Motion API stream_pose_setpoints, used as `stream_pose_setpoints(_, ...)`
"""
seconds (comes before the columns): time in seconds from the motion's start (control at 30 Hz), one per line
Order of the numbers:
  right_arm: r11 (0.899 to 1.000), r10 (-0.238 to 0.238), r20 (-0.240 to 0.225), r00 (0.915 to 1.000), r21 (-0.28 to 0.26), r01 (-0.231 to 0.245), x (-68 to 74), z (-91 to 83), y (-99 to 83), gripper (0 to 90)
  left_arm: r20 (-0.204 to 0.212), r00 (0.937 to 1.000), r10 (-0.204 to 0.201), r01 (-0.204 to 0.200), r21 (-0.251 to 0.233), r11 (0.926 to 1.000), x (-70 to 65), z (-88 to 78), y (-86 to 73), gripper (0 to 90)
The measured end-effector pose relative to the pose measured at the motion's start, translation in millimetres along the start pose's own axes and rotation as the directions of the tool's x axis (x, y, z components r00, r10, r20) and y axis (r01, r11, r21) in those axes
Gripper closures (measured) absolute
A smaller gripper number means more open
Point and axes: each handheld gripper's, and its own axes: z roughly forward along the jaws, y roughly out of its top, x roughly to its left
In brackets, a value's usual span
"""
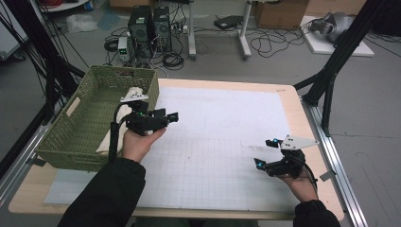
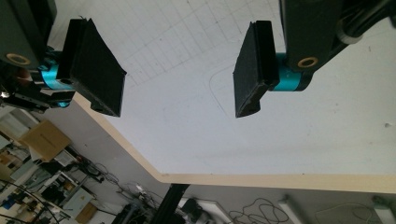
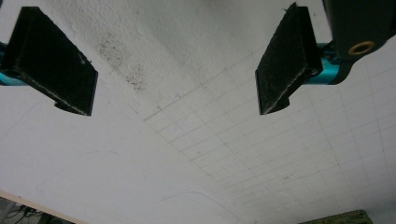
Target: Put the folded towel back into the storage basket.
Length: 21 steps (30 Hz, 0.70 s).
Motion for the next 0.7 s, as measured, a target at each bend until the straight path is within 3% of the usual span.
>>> stream_pose_setpoints(0.7,1.000,-0.002,-0.001,1.0000,-0.003,0.002,-0.2,-0.9,0.5,12.2,-0.023,0.9972,0.071,-0.070,0.032,0.9970,-17.0,14.4,-15.2,33.9)
